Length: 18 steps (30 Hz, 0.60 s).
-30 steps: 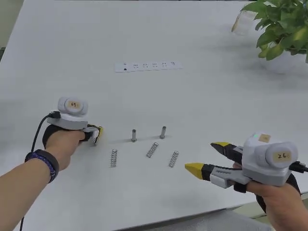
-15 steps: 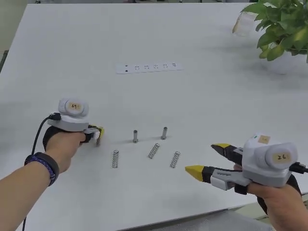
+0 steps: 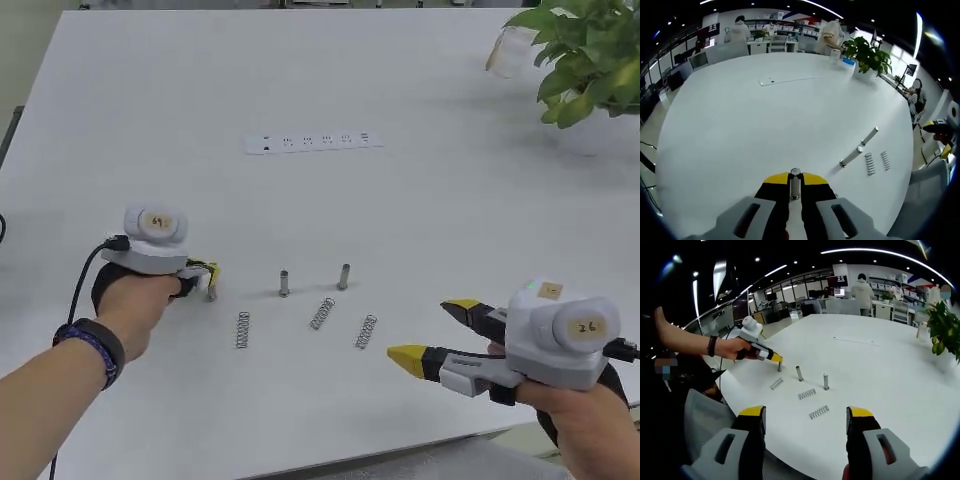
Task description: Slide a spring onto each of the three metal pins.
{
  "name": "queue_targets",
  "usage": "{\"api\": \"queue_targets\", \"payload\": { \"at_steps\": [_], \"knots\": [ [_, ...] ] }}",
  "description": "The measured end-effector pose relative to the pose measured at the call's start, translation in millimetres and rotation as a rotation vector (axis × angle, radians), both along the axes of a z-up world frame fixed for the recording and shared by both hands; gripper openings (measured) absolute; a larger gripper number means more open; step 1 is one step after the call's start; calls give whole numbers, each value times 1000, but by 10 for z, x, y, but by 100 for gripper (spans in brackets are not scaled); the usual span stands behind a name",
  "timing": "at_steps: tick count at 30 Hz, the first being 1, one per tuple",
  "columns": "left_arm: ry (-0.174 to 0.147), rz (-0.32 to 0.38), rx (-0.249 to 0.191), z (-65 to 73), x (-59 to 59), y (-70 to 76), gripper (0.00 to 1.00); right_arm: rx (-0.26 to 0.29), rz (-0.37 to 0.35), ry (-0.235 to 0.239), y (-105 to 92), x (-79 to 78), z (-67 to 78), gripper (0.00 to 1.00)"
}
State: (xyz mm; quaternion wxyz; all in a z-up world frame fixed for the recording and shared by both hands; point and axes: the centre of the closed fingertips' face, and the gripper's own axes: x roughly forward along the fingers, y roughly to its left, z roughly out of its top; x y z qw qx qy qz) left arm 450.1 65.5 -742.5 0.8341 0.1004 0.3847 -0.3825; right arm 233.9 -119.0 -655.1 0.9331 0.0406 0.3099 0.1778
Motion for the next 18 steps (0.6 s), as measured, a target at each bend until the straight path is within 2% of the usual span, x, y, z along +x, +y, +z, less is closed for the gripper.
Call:
{"api": "queue_targets", "payload": {
  "at_steps": [4, 14, 18],
  "knots": [
    [-13, -10, 7, 8, -34, 11, 0, 1, -1, -2, -1, -5, 3, 64],
    [-18, -12, 9, 25, -101, 51, 0, 1, 0, 0, 0, -22, -7, 64],
    [-37, -34, 24, 25, -132, 52, 0, 2, 0, -2, 7, -25, -2, 64]
  ]
}}
